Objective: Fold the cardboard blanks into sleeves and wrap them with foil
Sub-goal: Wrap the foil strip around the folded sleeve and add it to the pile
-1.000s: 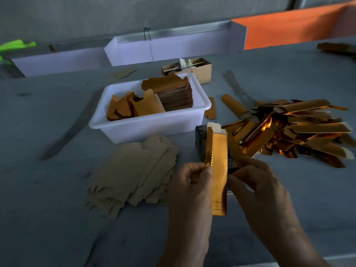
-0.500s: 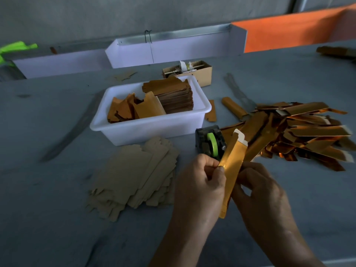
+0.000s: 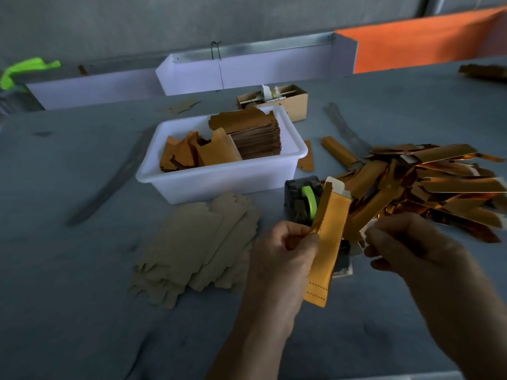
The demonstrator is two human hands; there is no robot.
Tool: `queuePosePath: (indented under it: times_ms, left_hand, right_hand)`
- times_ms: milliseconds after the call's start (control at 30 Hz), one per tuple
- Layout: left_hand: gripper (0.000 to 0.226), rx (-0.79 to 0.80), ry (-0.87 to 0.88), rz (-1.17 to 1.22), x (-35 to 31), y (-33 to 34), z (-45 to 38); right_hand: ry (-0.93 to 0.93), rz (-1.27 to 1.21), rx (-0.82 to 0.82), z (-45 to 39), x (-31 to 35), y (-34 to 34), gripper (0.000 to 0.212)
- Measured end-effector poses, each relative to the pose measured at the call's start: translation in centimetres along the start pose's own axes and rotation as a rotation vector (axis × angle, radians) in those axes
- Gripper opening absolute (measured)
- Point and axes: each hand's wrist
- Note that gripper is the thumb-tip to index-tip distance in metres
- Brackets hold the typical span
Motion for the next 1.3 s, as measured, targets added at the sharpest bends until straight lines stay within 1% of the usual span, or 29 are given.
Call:
queuePosePath:
  times_ms: [33, 100, 167, 233, 267, 333, 433, 533, 633, 767, 900, 967, 1133, 1233, 1300]
  left_hand:
    - [0.005, -0.004, 0.006, 0.029, -0.1, 0.0, 0.2]
    - [0.011, -0.011, 0.026, 0.071, -0.1, -0.2, 0.7]
    - [0.007, -0.032, 0.047, 0.084, -0.2, -0.2, 0.9]
    - [0.009, -0.052, 0.062, 0.067, -0.1, -0.4, 1.1]
    - [0.010, -0.051, 0.068, 0.060, 0.0, -0.4, 1.2]
    - [0.010, -0.037, 0.069, 0.053, -0.2, -0.5, 1.5]
    - [0.008, -0.022, 0.057, 0.071, -0.4, -0.5, 1.9]
    - [0.007, -0.021, 0.052, 0.088, -0.5, -0.5, 2.1]
    - [0.011, -0.028, 0.059, 0.108, -0.7, -0.4, 2.2]
    - [0.012, -0.017, 0.063, 0.113, -0.7, -0.2, 2.3]
    - [0.010, 0.010, 0.016, 0.175, -0.5, -0.2, 2.4]
    - [0.012, 0.014, 0.004, 0.195, -0.5, -0.2, 2.4]
    - [0.020, -0.049, 0.026, 0.169, -0.3, 0.3, 2.3]
    - [0.020, -0.112, 0.001, 0.172, 0.1, 0.7, 2.3]
    - [0.019, -0.153, 0.012, 0.130, 0.4, 1.1, 2.5]
  right_hand:
    - [-0.003, -0.039, 0.077, 0.3, 0.8, 0.0, 0.010]
    - [-0.035, -0.062, 0.202, 0.7, 2.0, 0.3, 0.019]
    - [-0.071, -0.048, 0.258, 0.9, 2.6, 0.7, 0.022]
    - [-0.100, -0.009, 0.278, 0.9, 2.7, 1.2, 0.017]
    - [-0.110, 0.018, 0.279, 0.8, 2.6, 1.4, 0.018]
    - [-0.110, 0.087, 0.276, 0.8, 2.5, 1.7, 0.028]
    - [-0.114, 0.190, 0.244, 0.8, 2.4, 2.1, 0.032]
    - [-0.110, 0.234, 0.156, 0.8, 2.4, 2.2, 0.028]
    - [-0.100, 0.270, 0.110, 0.7, 2.6, 2.1, 0.025]
    - [-0.080, 0.319, 0.094, 0.7, 2.6, 2.1, 0.025]
    - [-0.059, 0.361, 0.103, 0.6, 2.6, 2.1, 0.026]
    - [-0.065, 0.381, 0.112, 0.6, 2.6, 2.1, 0.027]
    - [-0.065, 0.444, 0.115, 0.5, 2.7, 2.2, 0.029]
    - [-0.091, 0.513, 0.099, 0.8, 2.9, 2.4, 0.028]
    - [-0.106, 0.575, 0.064, 1.0, 3.1, 2.5, 0.028]
Point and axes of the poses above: each hand's wrist, its own z-axis away from the middle knuckle, its own y-axis out of the palm, x = y × z, and after that the axes turned 9 degrees about y, right-handed
